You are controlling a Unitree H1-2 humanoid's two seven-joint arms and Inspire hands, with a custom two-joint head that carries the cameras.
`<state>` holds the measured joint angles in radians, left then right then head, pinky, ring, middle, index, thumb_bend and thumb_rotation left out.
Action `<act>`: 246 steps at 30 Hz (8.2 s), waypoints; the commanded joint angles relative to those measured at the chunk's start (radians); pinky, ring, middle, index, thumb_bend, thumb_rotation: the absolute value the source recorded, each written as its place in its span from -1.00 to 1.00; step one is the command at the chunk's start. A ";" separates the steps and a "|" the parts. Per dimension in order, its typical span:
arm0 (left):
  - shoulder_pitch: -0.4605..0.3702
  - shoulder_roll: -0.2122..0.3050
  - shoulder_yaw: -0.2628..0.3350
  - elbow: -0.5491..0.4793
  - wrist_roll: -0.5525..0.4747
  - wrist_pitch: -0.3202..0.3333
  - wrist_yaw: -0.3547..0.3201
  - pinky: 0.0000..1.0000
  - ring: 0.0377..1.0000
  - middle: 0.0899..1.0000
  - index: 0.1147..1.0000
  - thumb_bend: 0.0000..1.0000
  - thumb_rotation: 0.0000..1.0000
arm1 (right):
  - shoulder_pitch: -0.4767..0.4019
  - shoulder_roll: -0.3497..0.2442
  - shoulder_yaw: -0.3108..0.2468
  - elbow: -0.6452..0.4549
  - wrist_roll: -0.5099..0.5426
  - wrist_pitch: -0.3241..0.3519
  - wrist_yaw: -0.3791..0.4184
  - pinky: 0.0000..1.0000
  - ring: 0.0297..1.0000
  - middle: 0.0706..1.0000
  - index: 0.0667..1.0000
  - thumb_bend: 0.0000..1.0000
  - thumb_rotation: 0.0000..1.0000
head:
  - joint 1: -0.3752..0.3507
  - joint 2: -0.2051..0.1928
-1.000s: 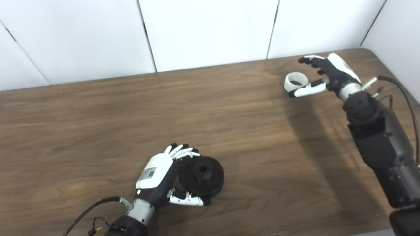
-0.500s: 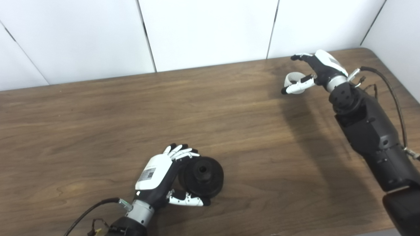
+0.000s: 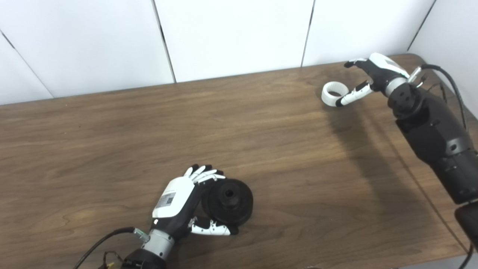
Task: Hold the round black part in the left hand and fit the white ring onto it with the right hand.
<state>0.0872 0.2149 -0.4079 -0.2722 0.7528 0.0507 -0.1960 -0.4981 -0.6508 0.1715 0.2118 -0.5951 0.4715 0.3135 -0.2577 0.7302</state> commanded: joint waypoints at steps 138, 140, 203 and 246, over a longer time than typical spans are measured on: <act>-0.041 -0.057 -0.045 -0.123 0.114 0.158 -0.164 1.00 0.90 0.68 -0.16 0.03 -0.87 | 0.105 0.062 0.138 -0.947 -0.120 -0.015 0.526 1.00 0.95 0.65 -0.11 0.05 -0.70 | 0.162 0.244; -0.043 -0.057 -0.044 -0.124 0.110 0.160 -0.167 1.00 0.91 0.68 -0.16 0.03 -0.87 | 0.105 0.075 0.137 -0.970 -0.128 -0.009 0.550 1.00 0.96 0.65 -0.11 0.05 -0.70 | 0.165 0.253; -0.058 -0.111 -0.069 -0.174 0.188 0.228 -0.245 1.00 0.90 0.68 -0.16 0.03 -0.87 | 0.143 0.240 0.167 -0.920 -0.159 -0.168 0.579 1.00 0.94 0.63 -0.11 0.05 -0.71 | 0.256 0.295; -0.003 -0.103 -0.066 -0.153 0.168 0.167 -0.187 1.00 0.90 0.69 -0.16 0.03 -0.87 | 0.284 0.282 0.226 -0.843 -0.298 -0.287 0.567 1.00 0.95 0.65 -0.10 0.05 -0.72 | 0.223 0.167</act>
<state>0.0951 0.1148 -0.4746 -0.4193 0.9122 0.2282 -0.3965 -0.2005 -0.3646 0.3974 -0.6371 -0.8737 0.2054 0.8943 -0.0337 0.8974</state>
